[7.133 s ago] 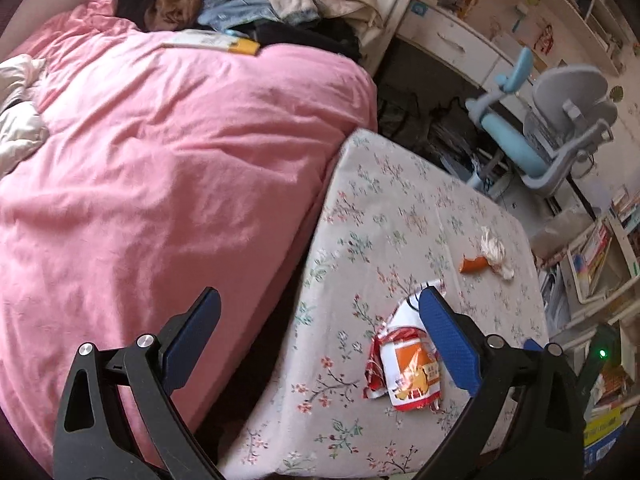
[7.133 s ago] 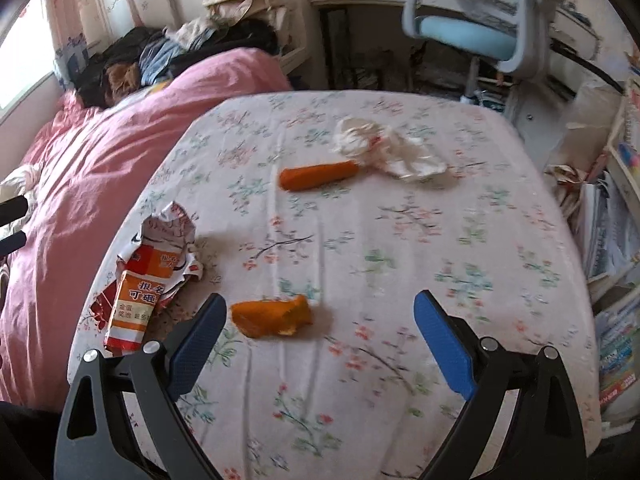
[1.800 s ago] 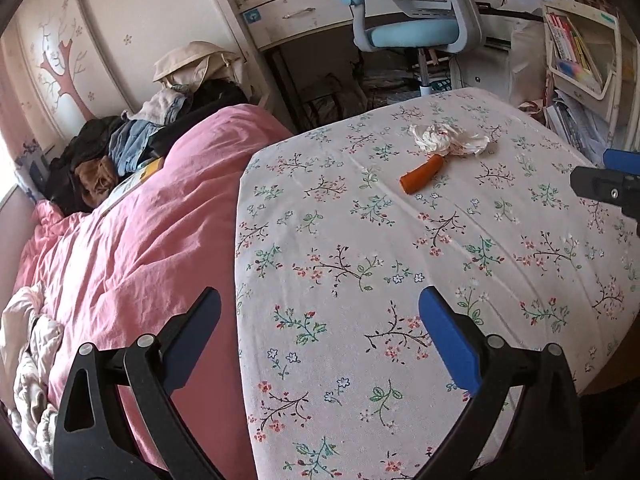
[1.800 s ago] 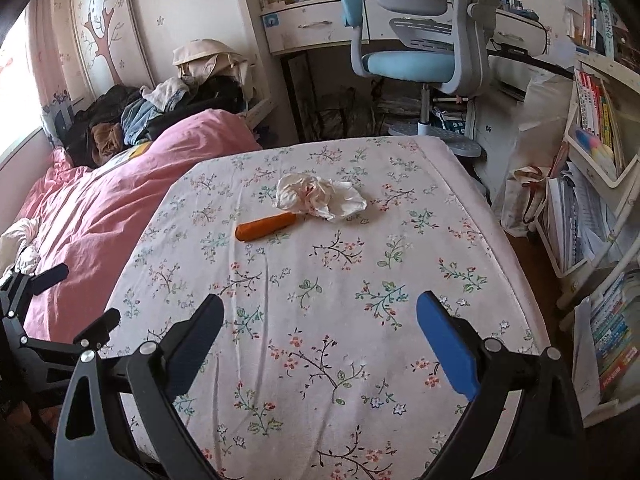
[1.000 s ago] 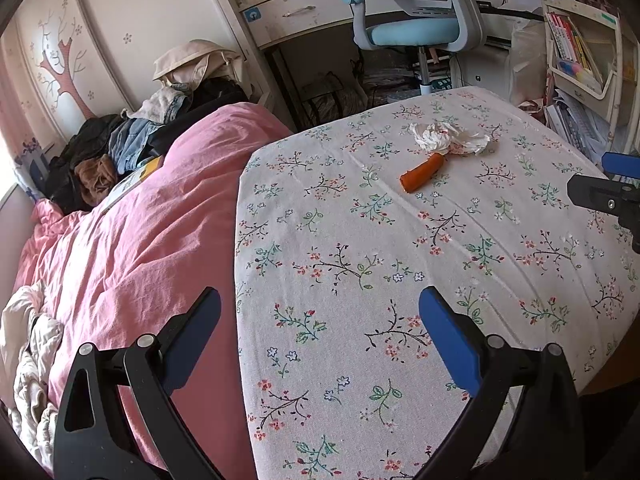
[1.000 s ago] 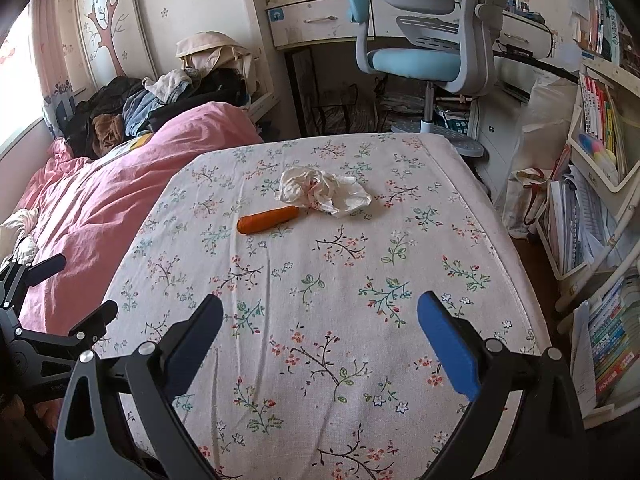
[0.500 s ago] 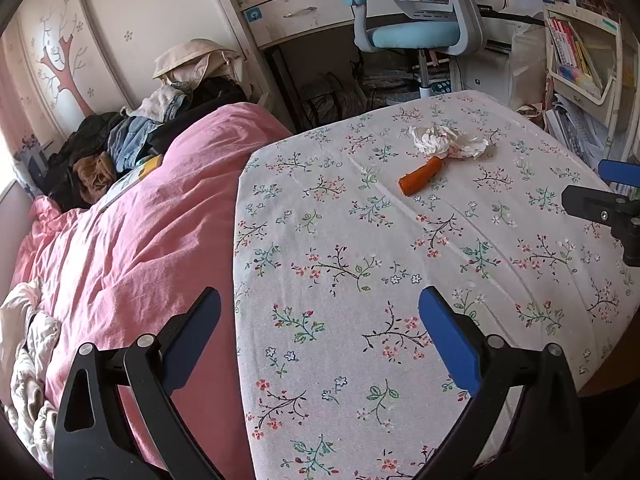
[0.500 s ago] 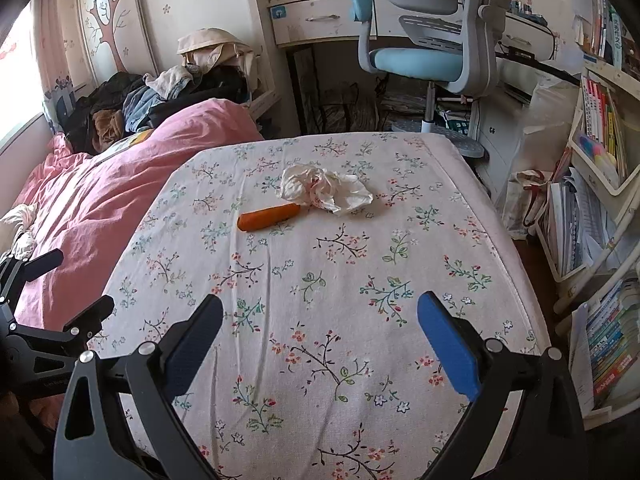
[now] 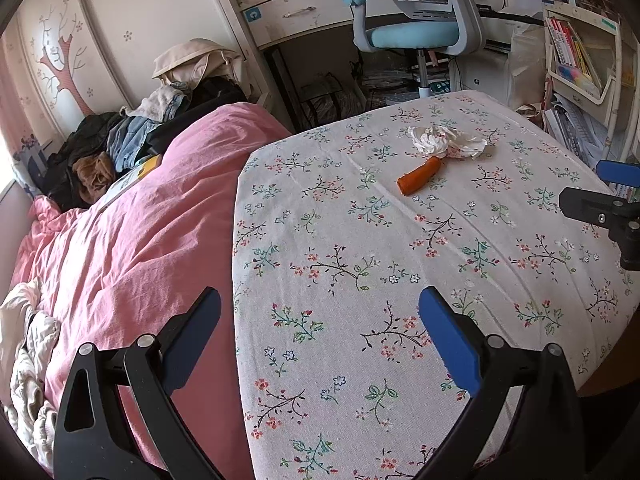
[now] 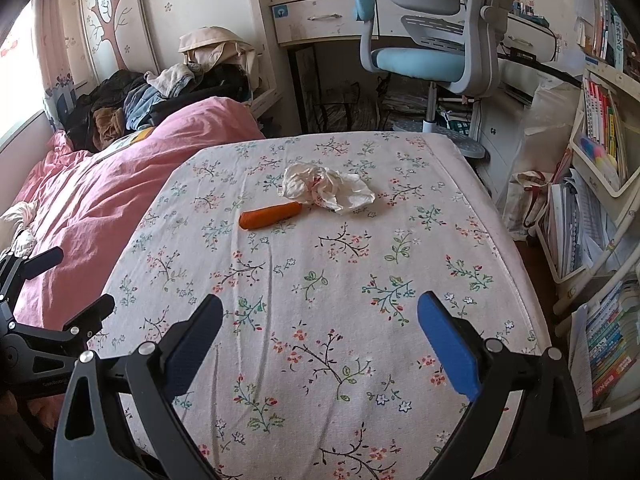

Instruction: Collect trash

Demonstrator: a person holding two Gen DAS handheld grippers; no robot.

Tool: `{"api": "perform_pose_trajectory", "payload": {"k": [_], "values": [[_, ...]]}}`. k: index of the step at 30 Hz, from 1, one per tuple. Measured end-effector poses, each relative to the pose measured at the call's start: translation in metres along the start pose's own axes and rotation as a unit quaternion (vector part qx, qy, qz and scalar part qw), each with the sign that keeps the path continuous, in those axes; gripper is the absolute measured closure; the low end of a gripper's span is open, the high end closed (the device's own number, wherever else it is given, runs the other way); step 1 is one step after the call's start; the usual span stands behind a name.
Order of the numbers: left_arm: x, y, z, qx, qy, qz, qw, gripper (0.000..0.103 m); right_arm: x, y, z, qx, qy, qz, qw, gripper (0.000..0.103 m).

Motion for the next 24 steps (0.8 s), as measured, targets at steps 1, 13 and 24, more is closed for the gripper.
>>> {"api": "perform_pose_trajectory", "payload": {"k": [1,13,24], "values": [[0.0001,0.0,-0.0002,0.0,0.0,0.0,1.0,0.007,0.0006,-0.0003,0.0003,0.0,0.0,0.0,1.0,0.009],[0.0003,0.0,-0.0003,0.0,0.0,-0.001,1.0,0.007,-0.0002,-0.0004,0.0,0.0,0.0,0.0,1.0,0.009],[0.0004,-0.0002,-0.0006,0.0,-0.001,0.0,1.0,0.007,-0.0014,0.0,-0.0003,0.0,-0.001,0.0,1.0,0.009]]}}
Point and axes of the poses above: each gripper's, at about its wrist camera, not at the fingertips, and z roughly against the way its jaws point, x to its right, y to its top, the point moved 5 cm from there along -z, roughly the way its jaws point, and after that the axes turned 11 degrees about y, right-handed, at the moved point
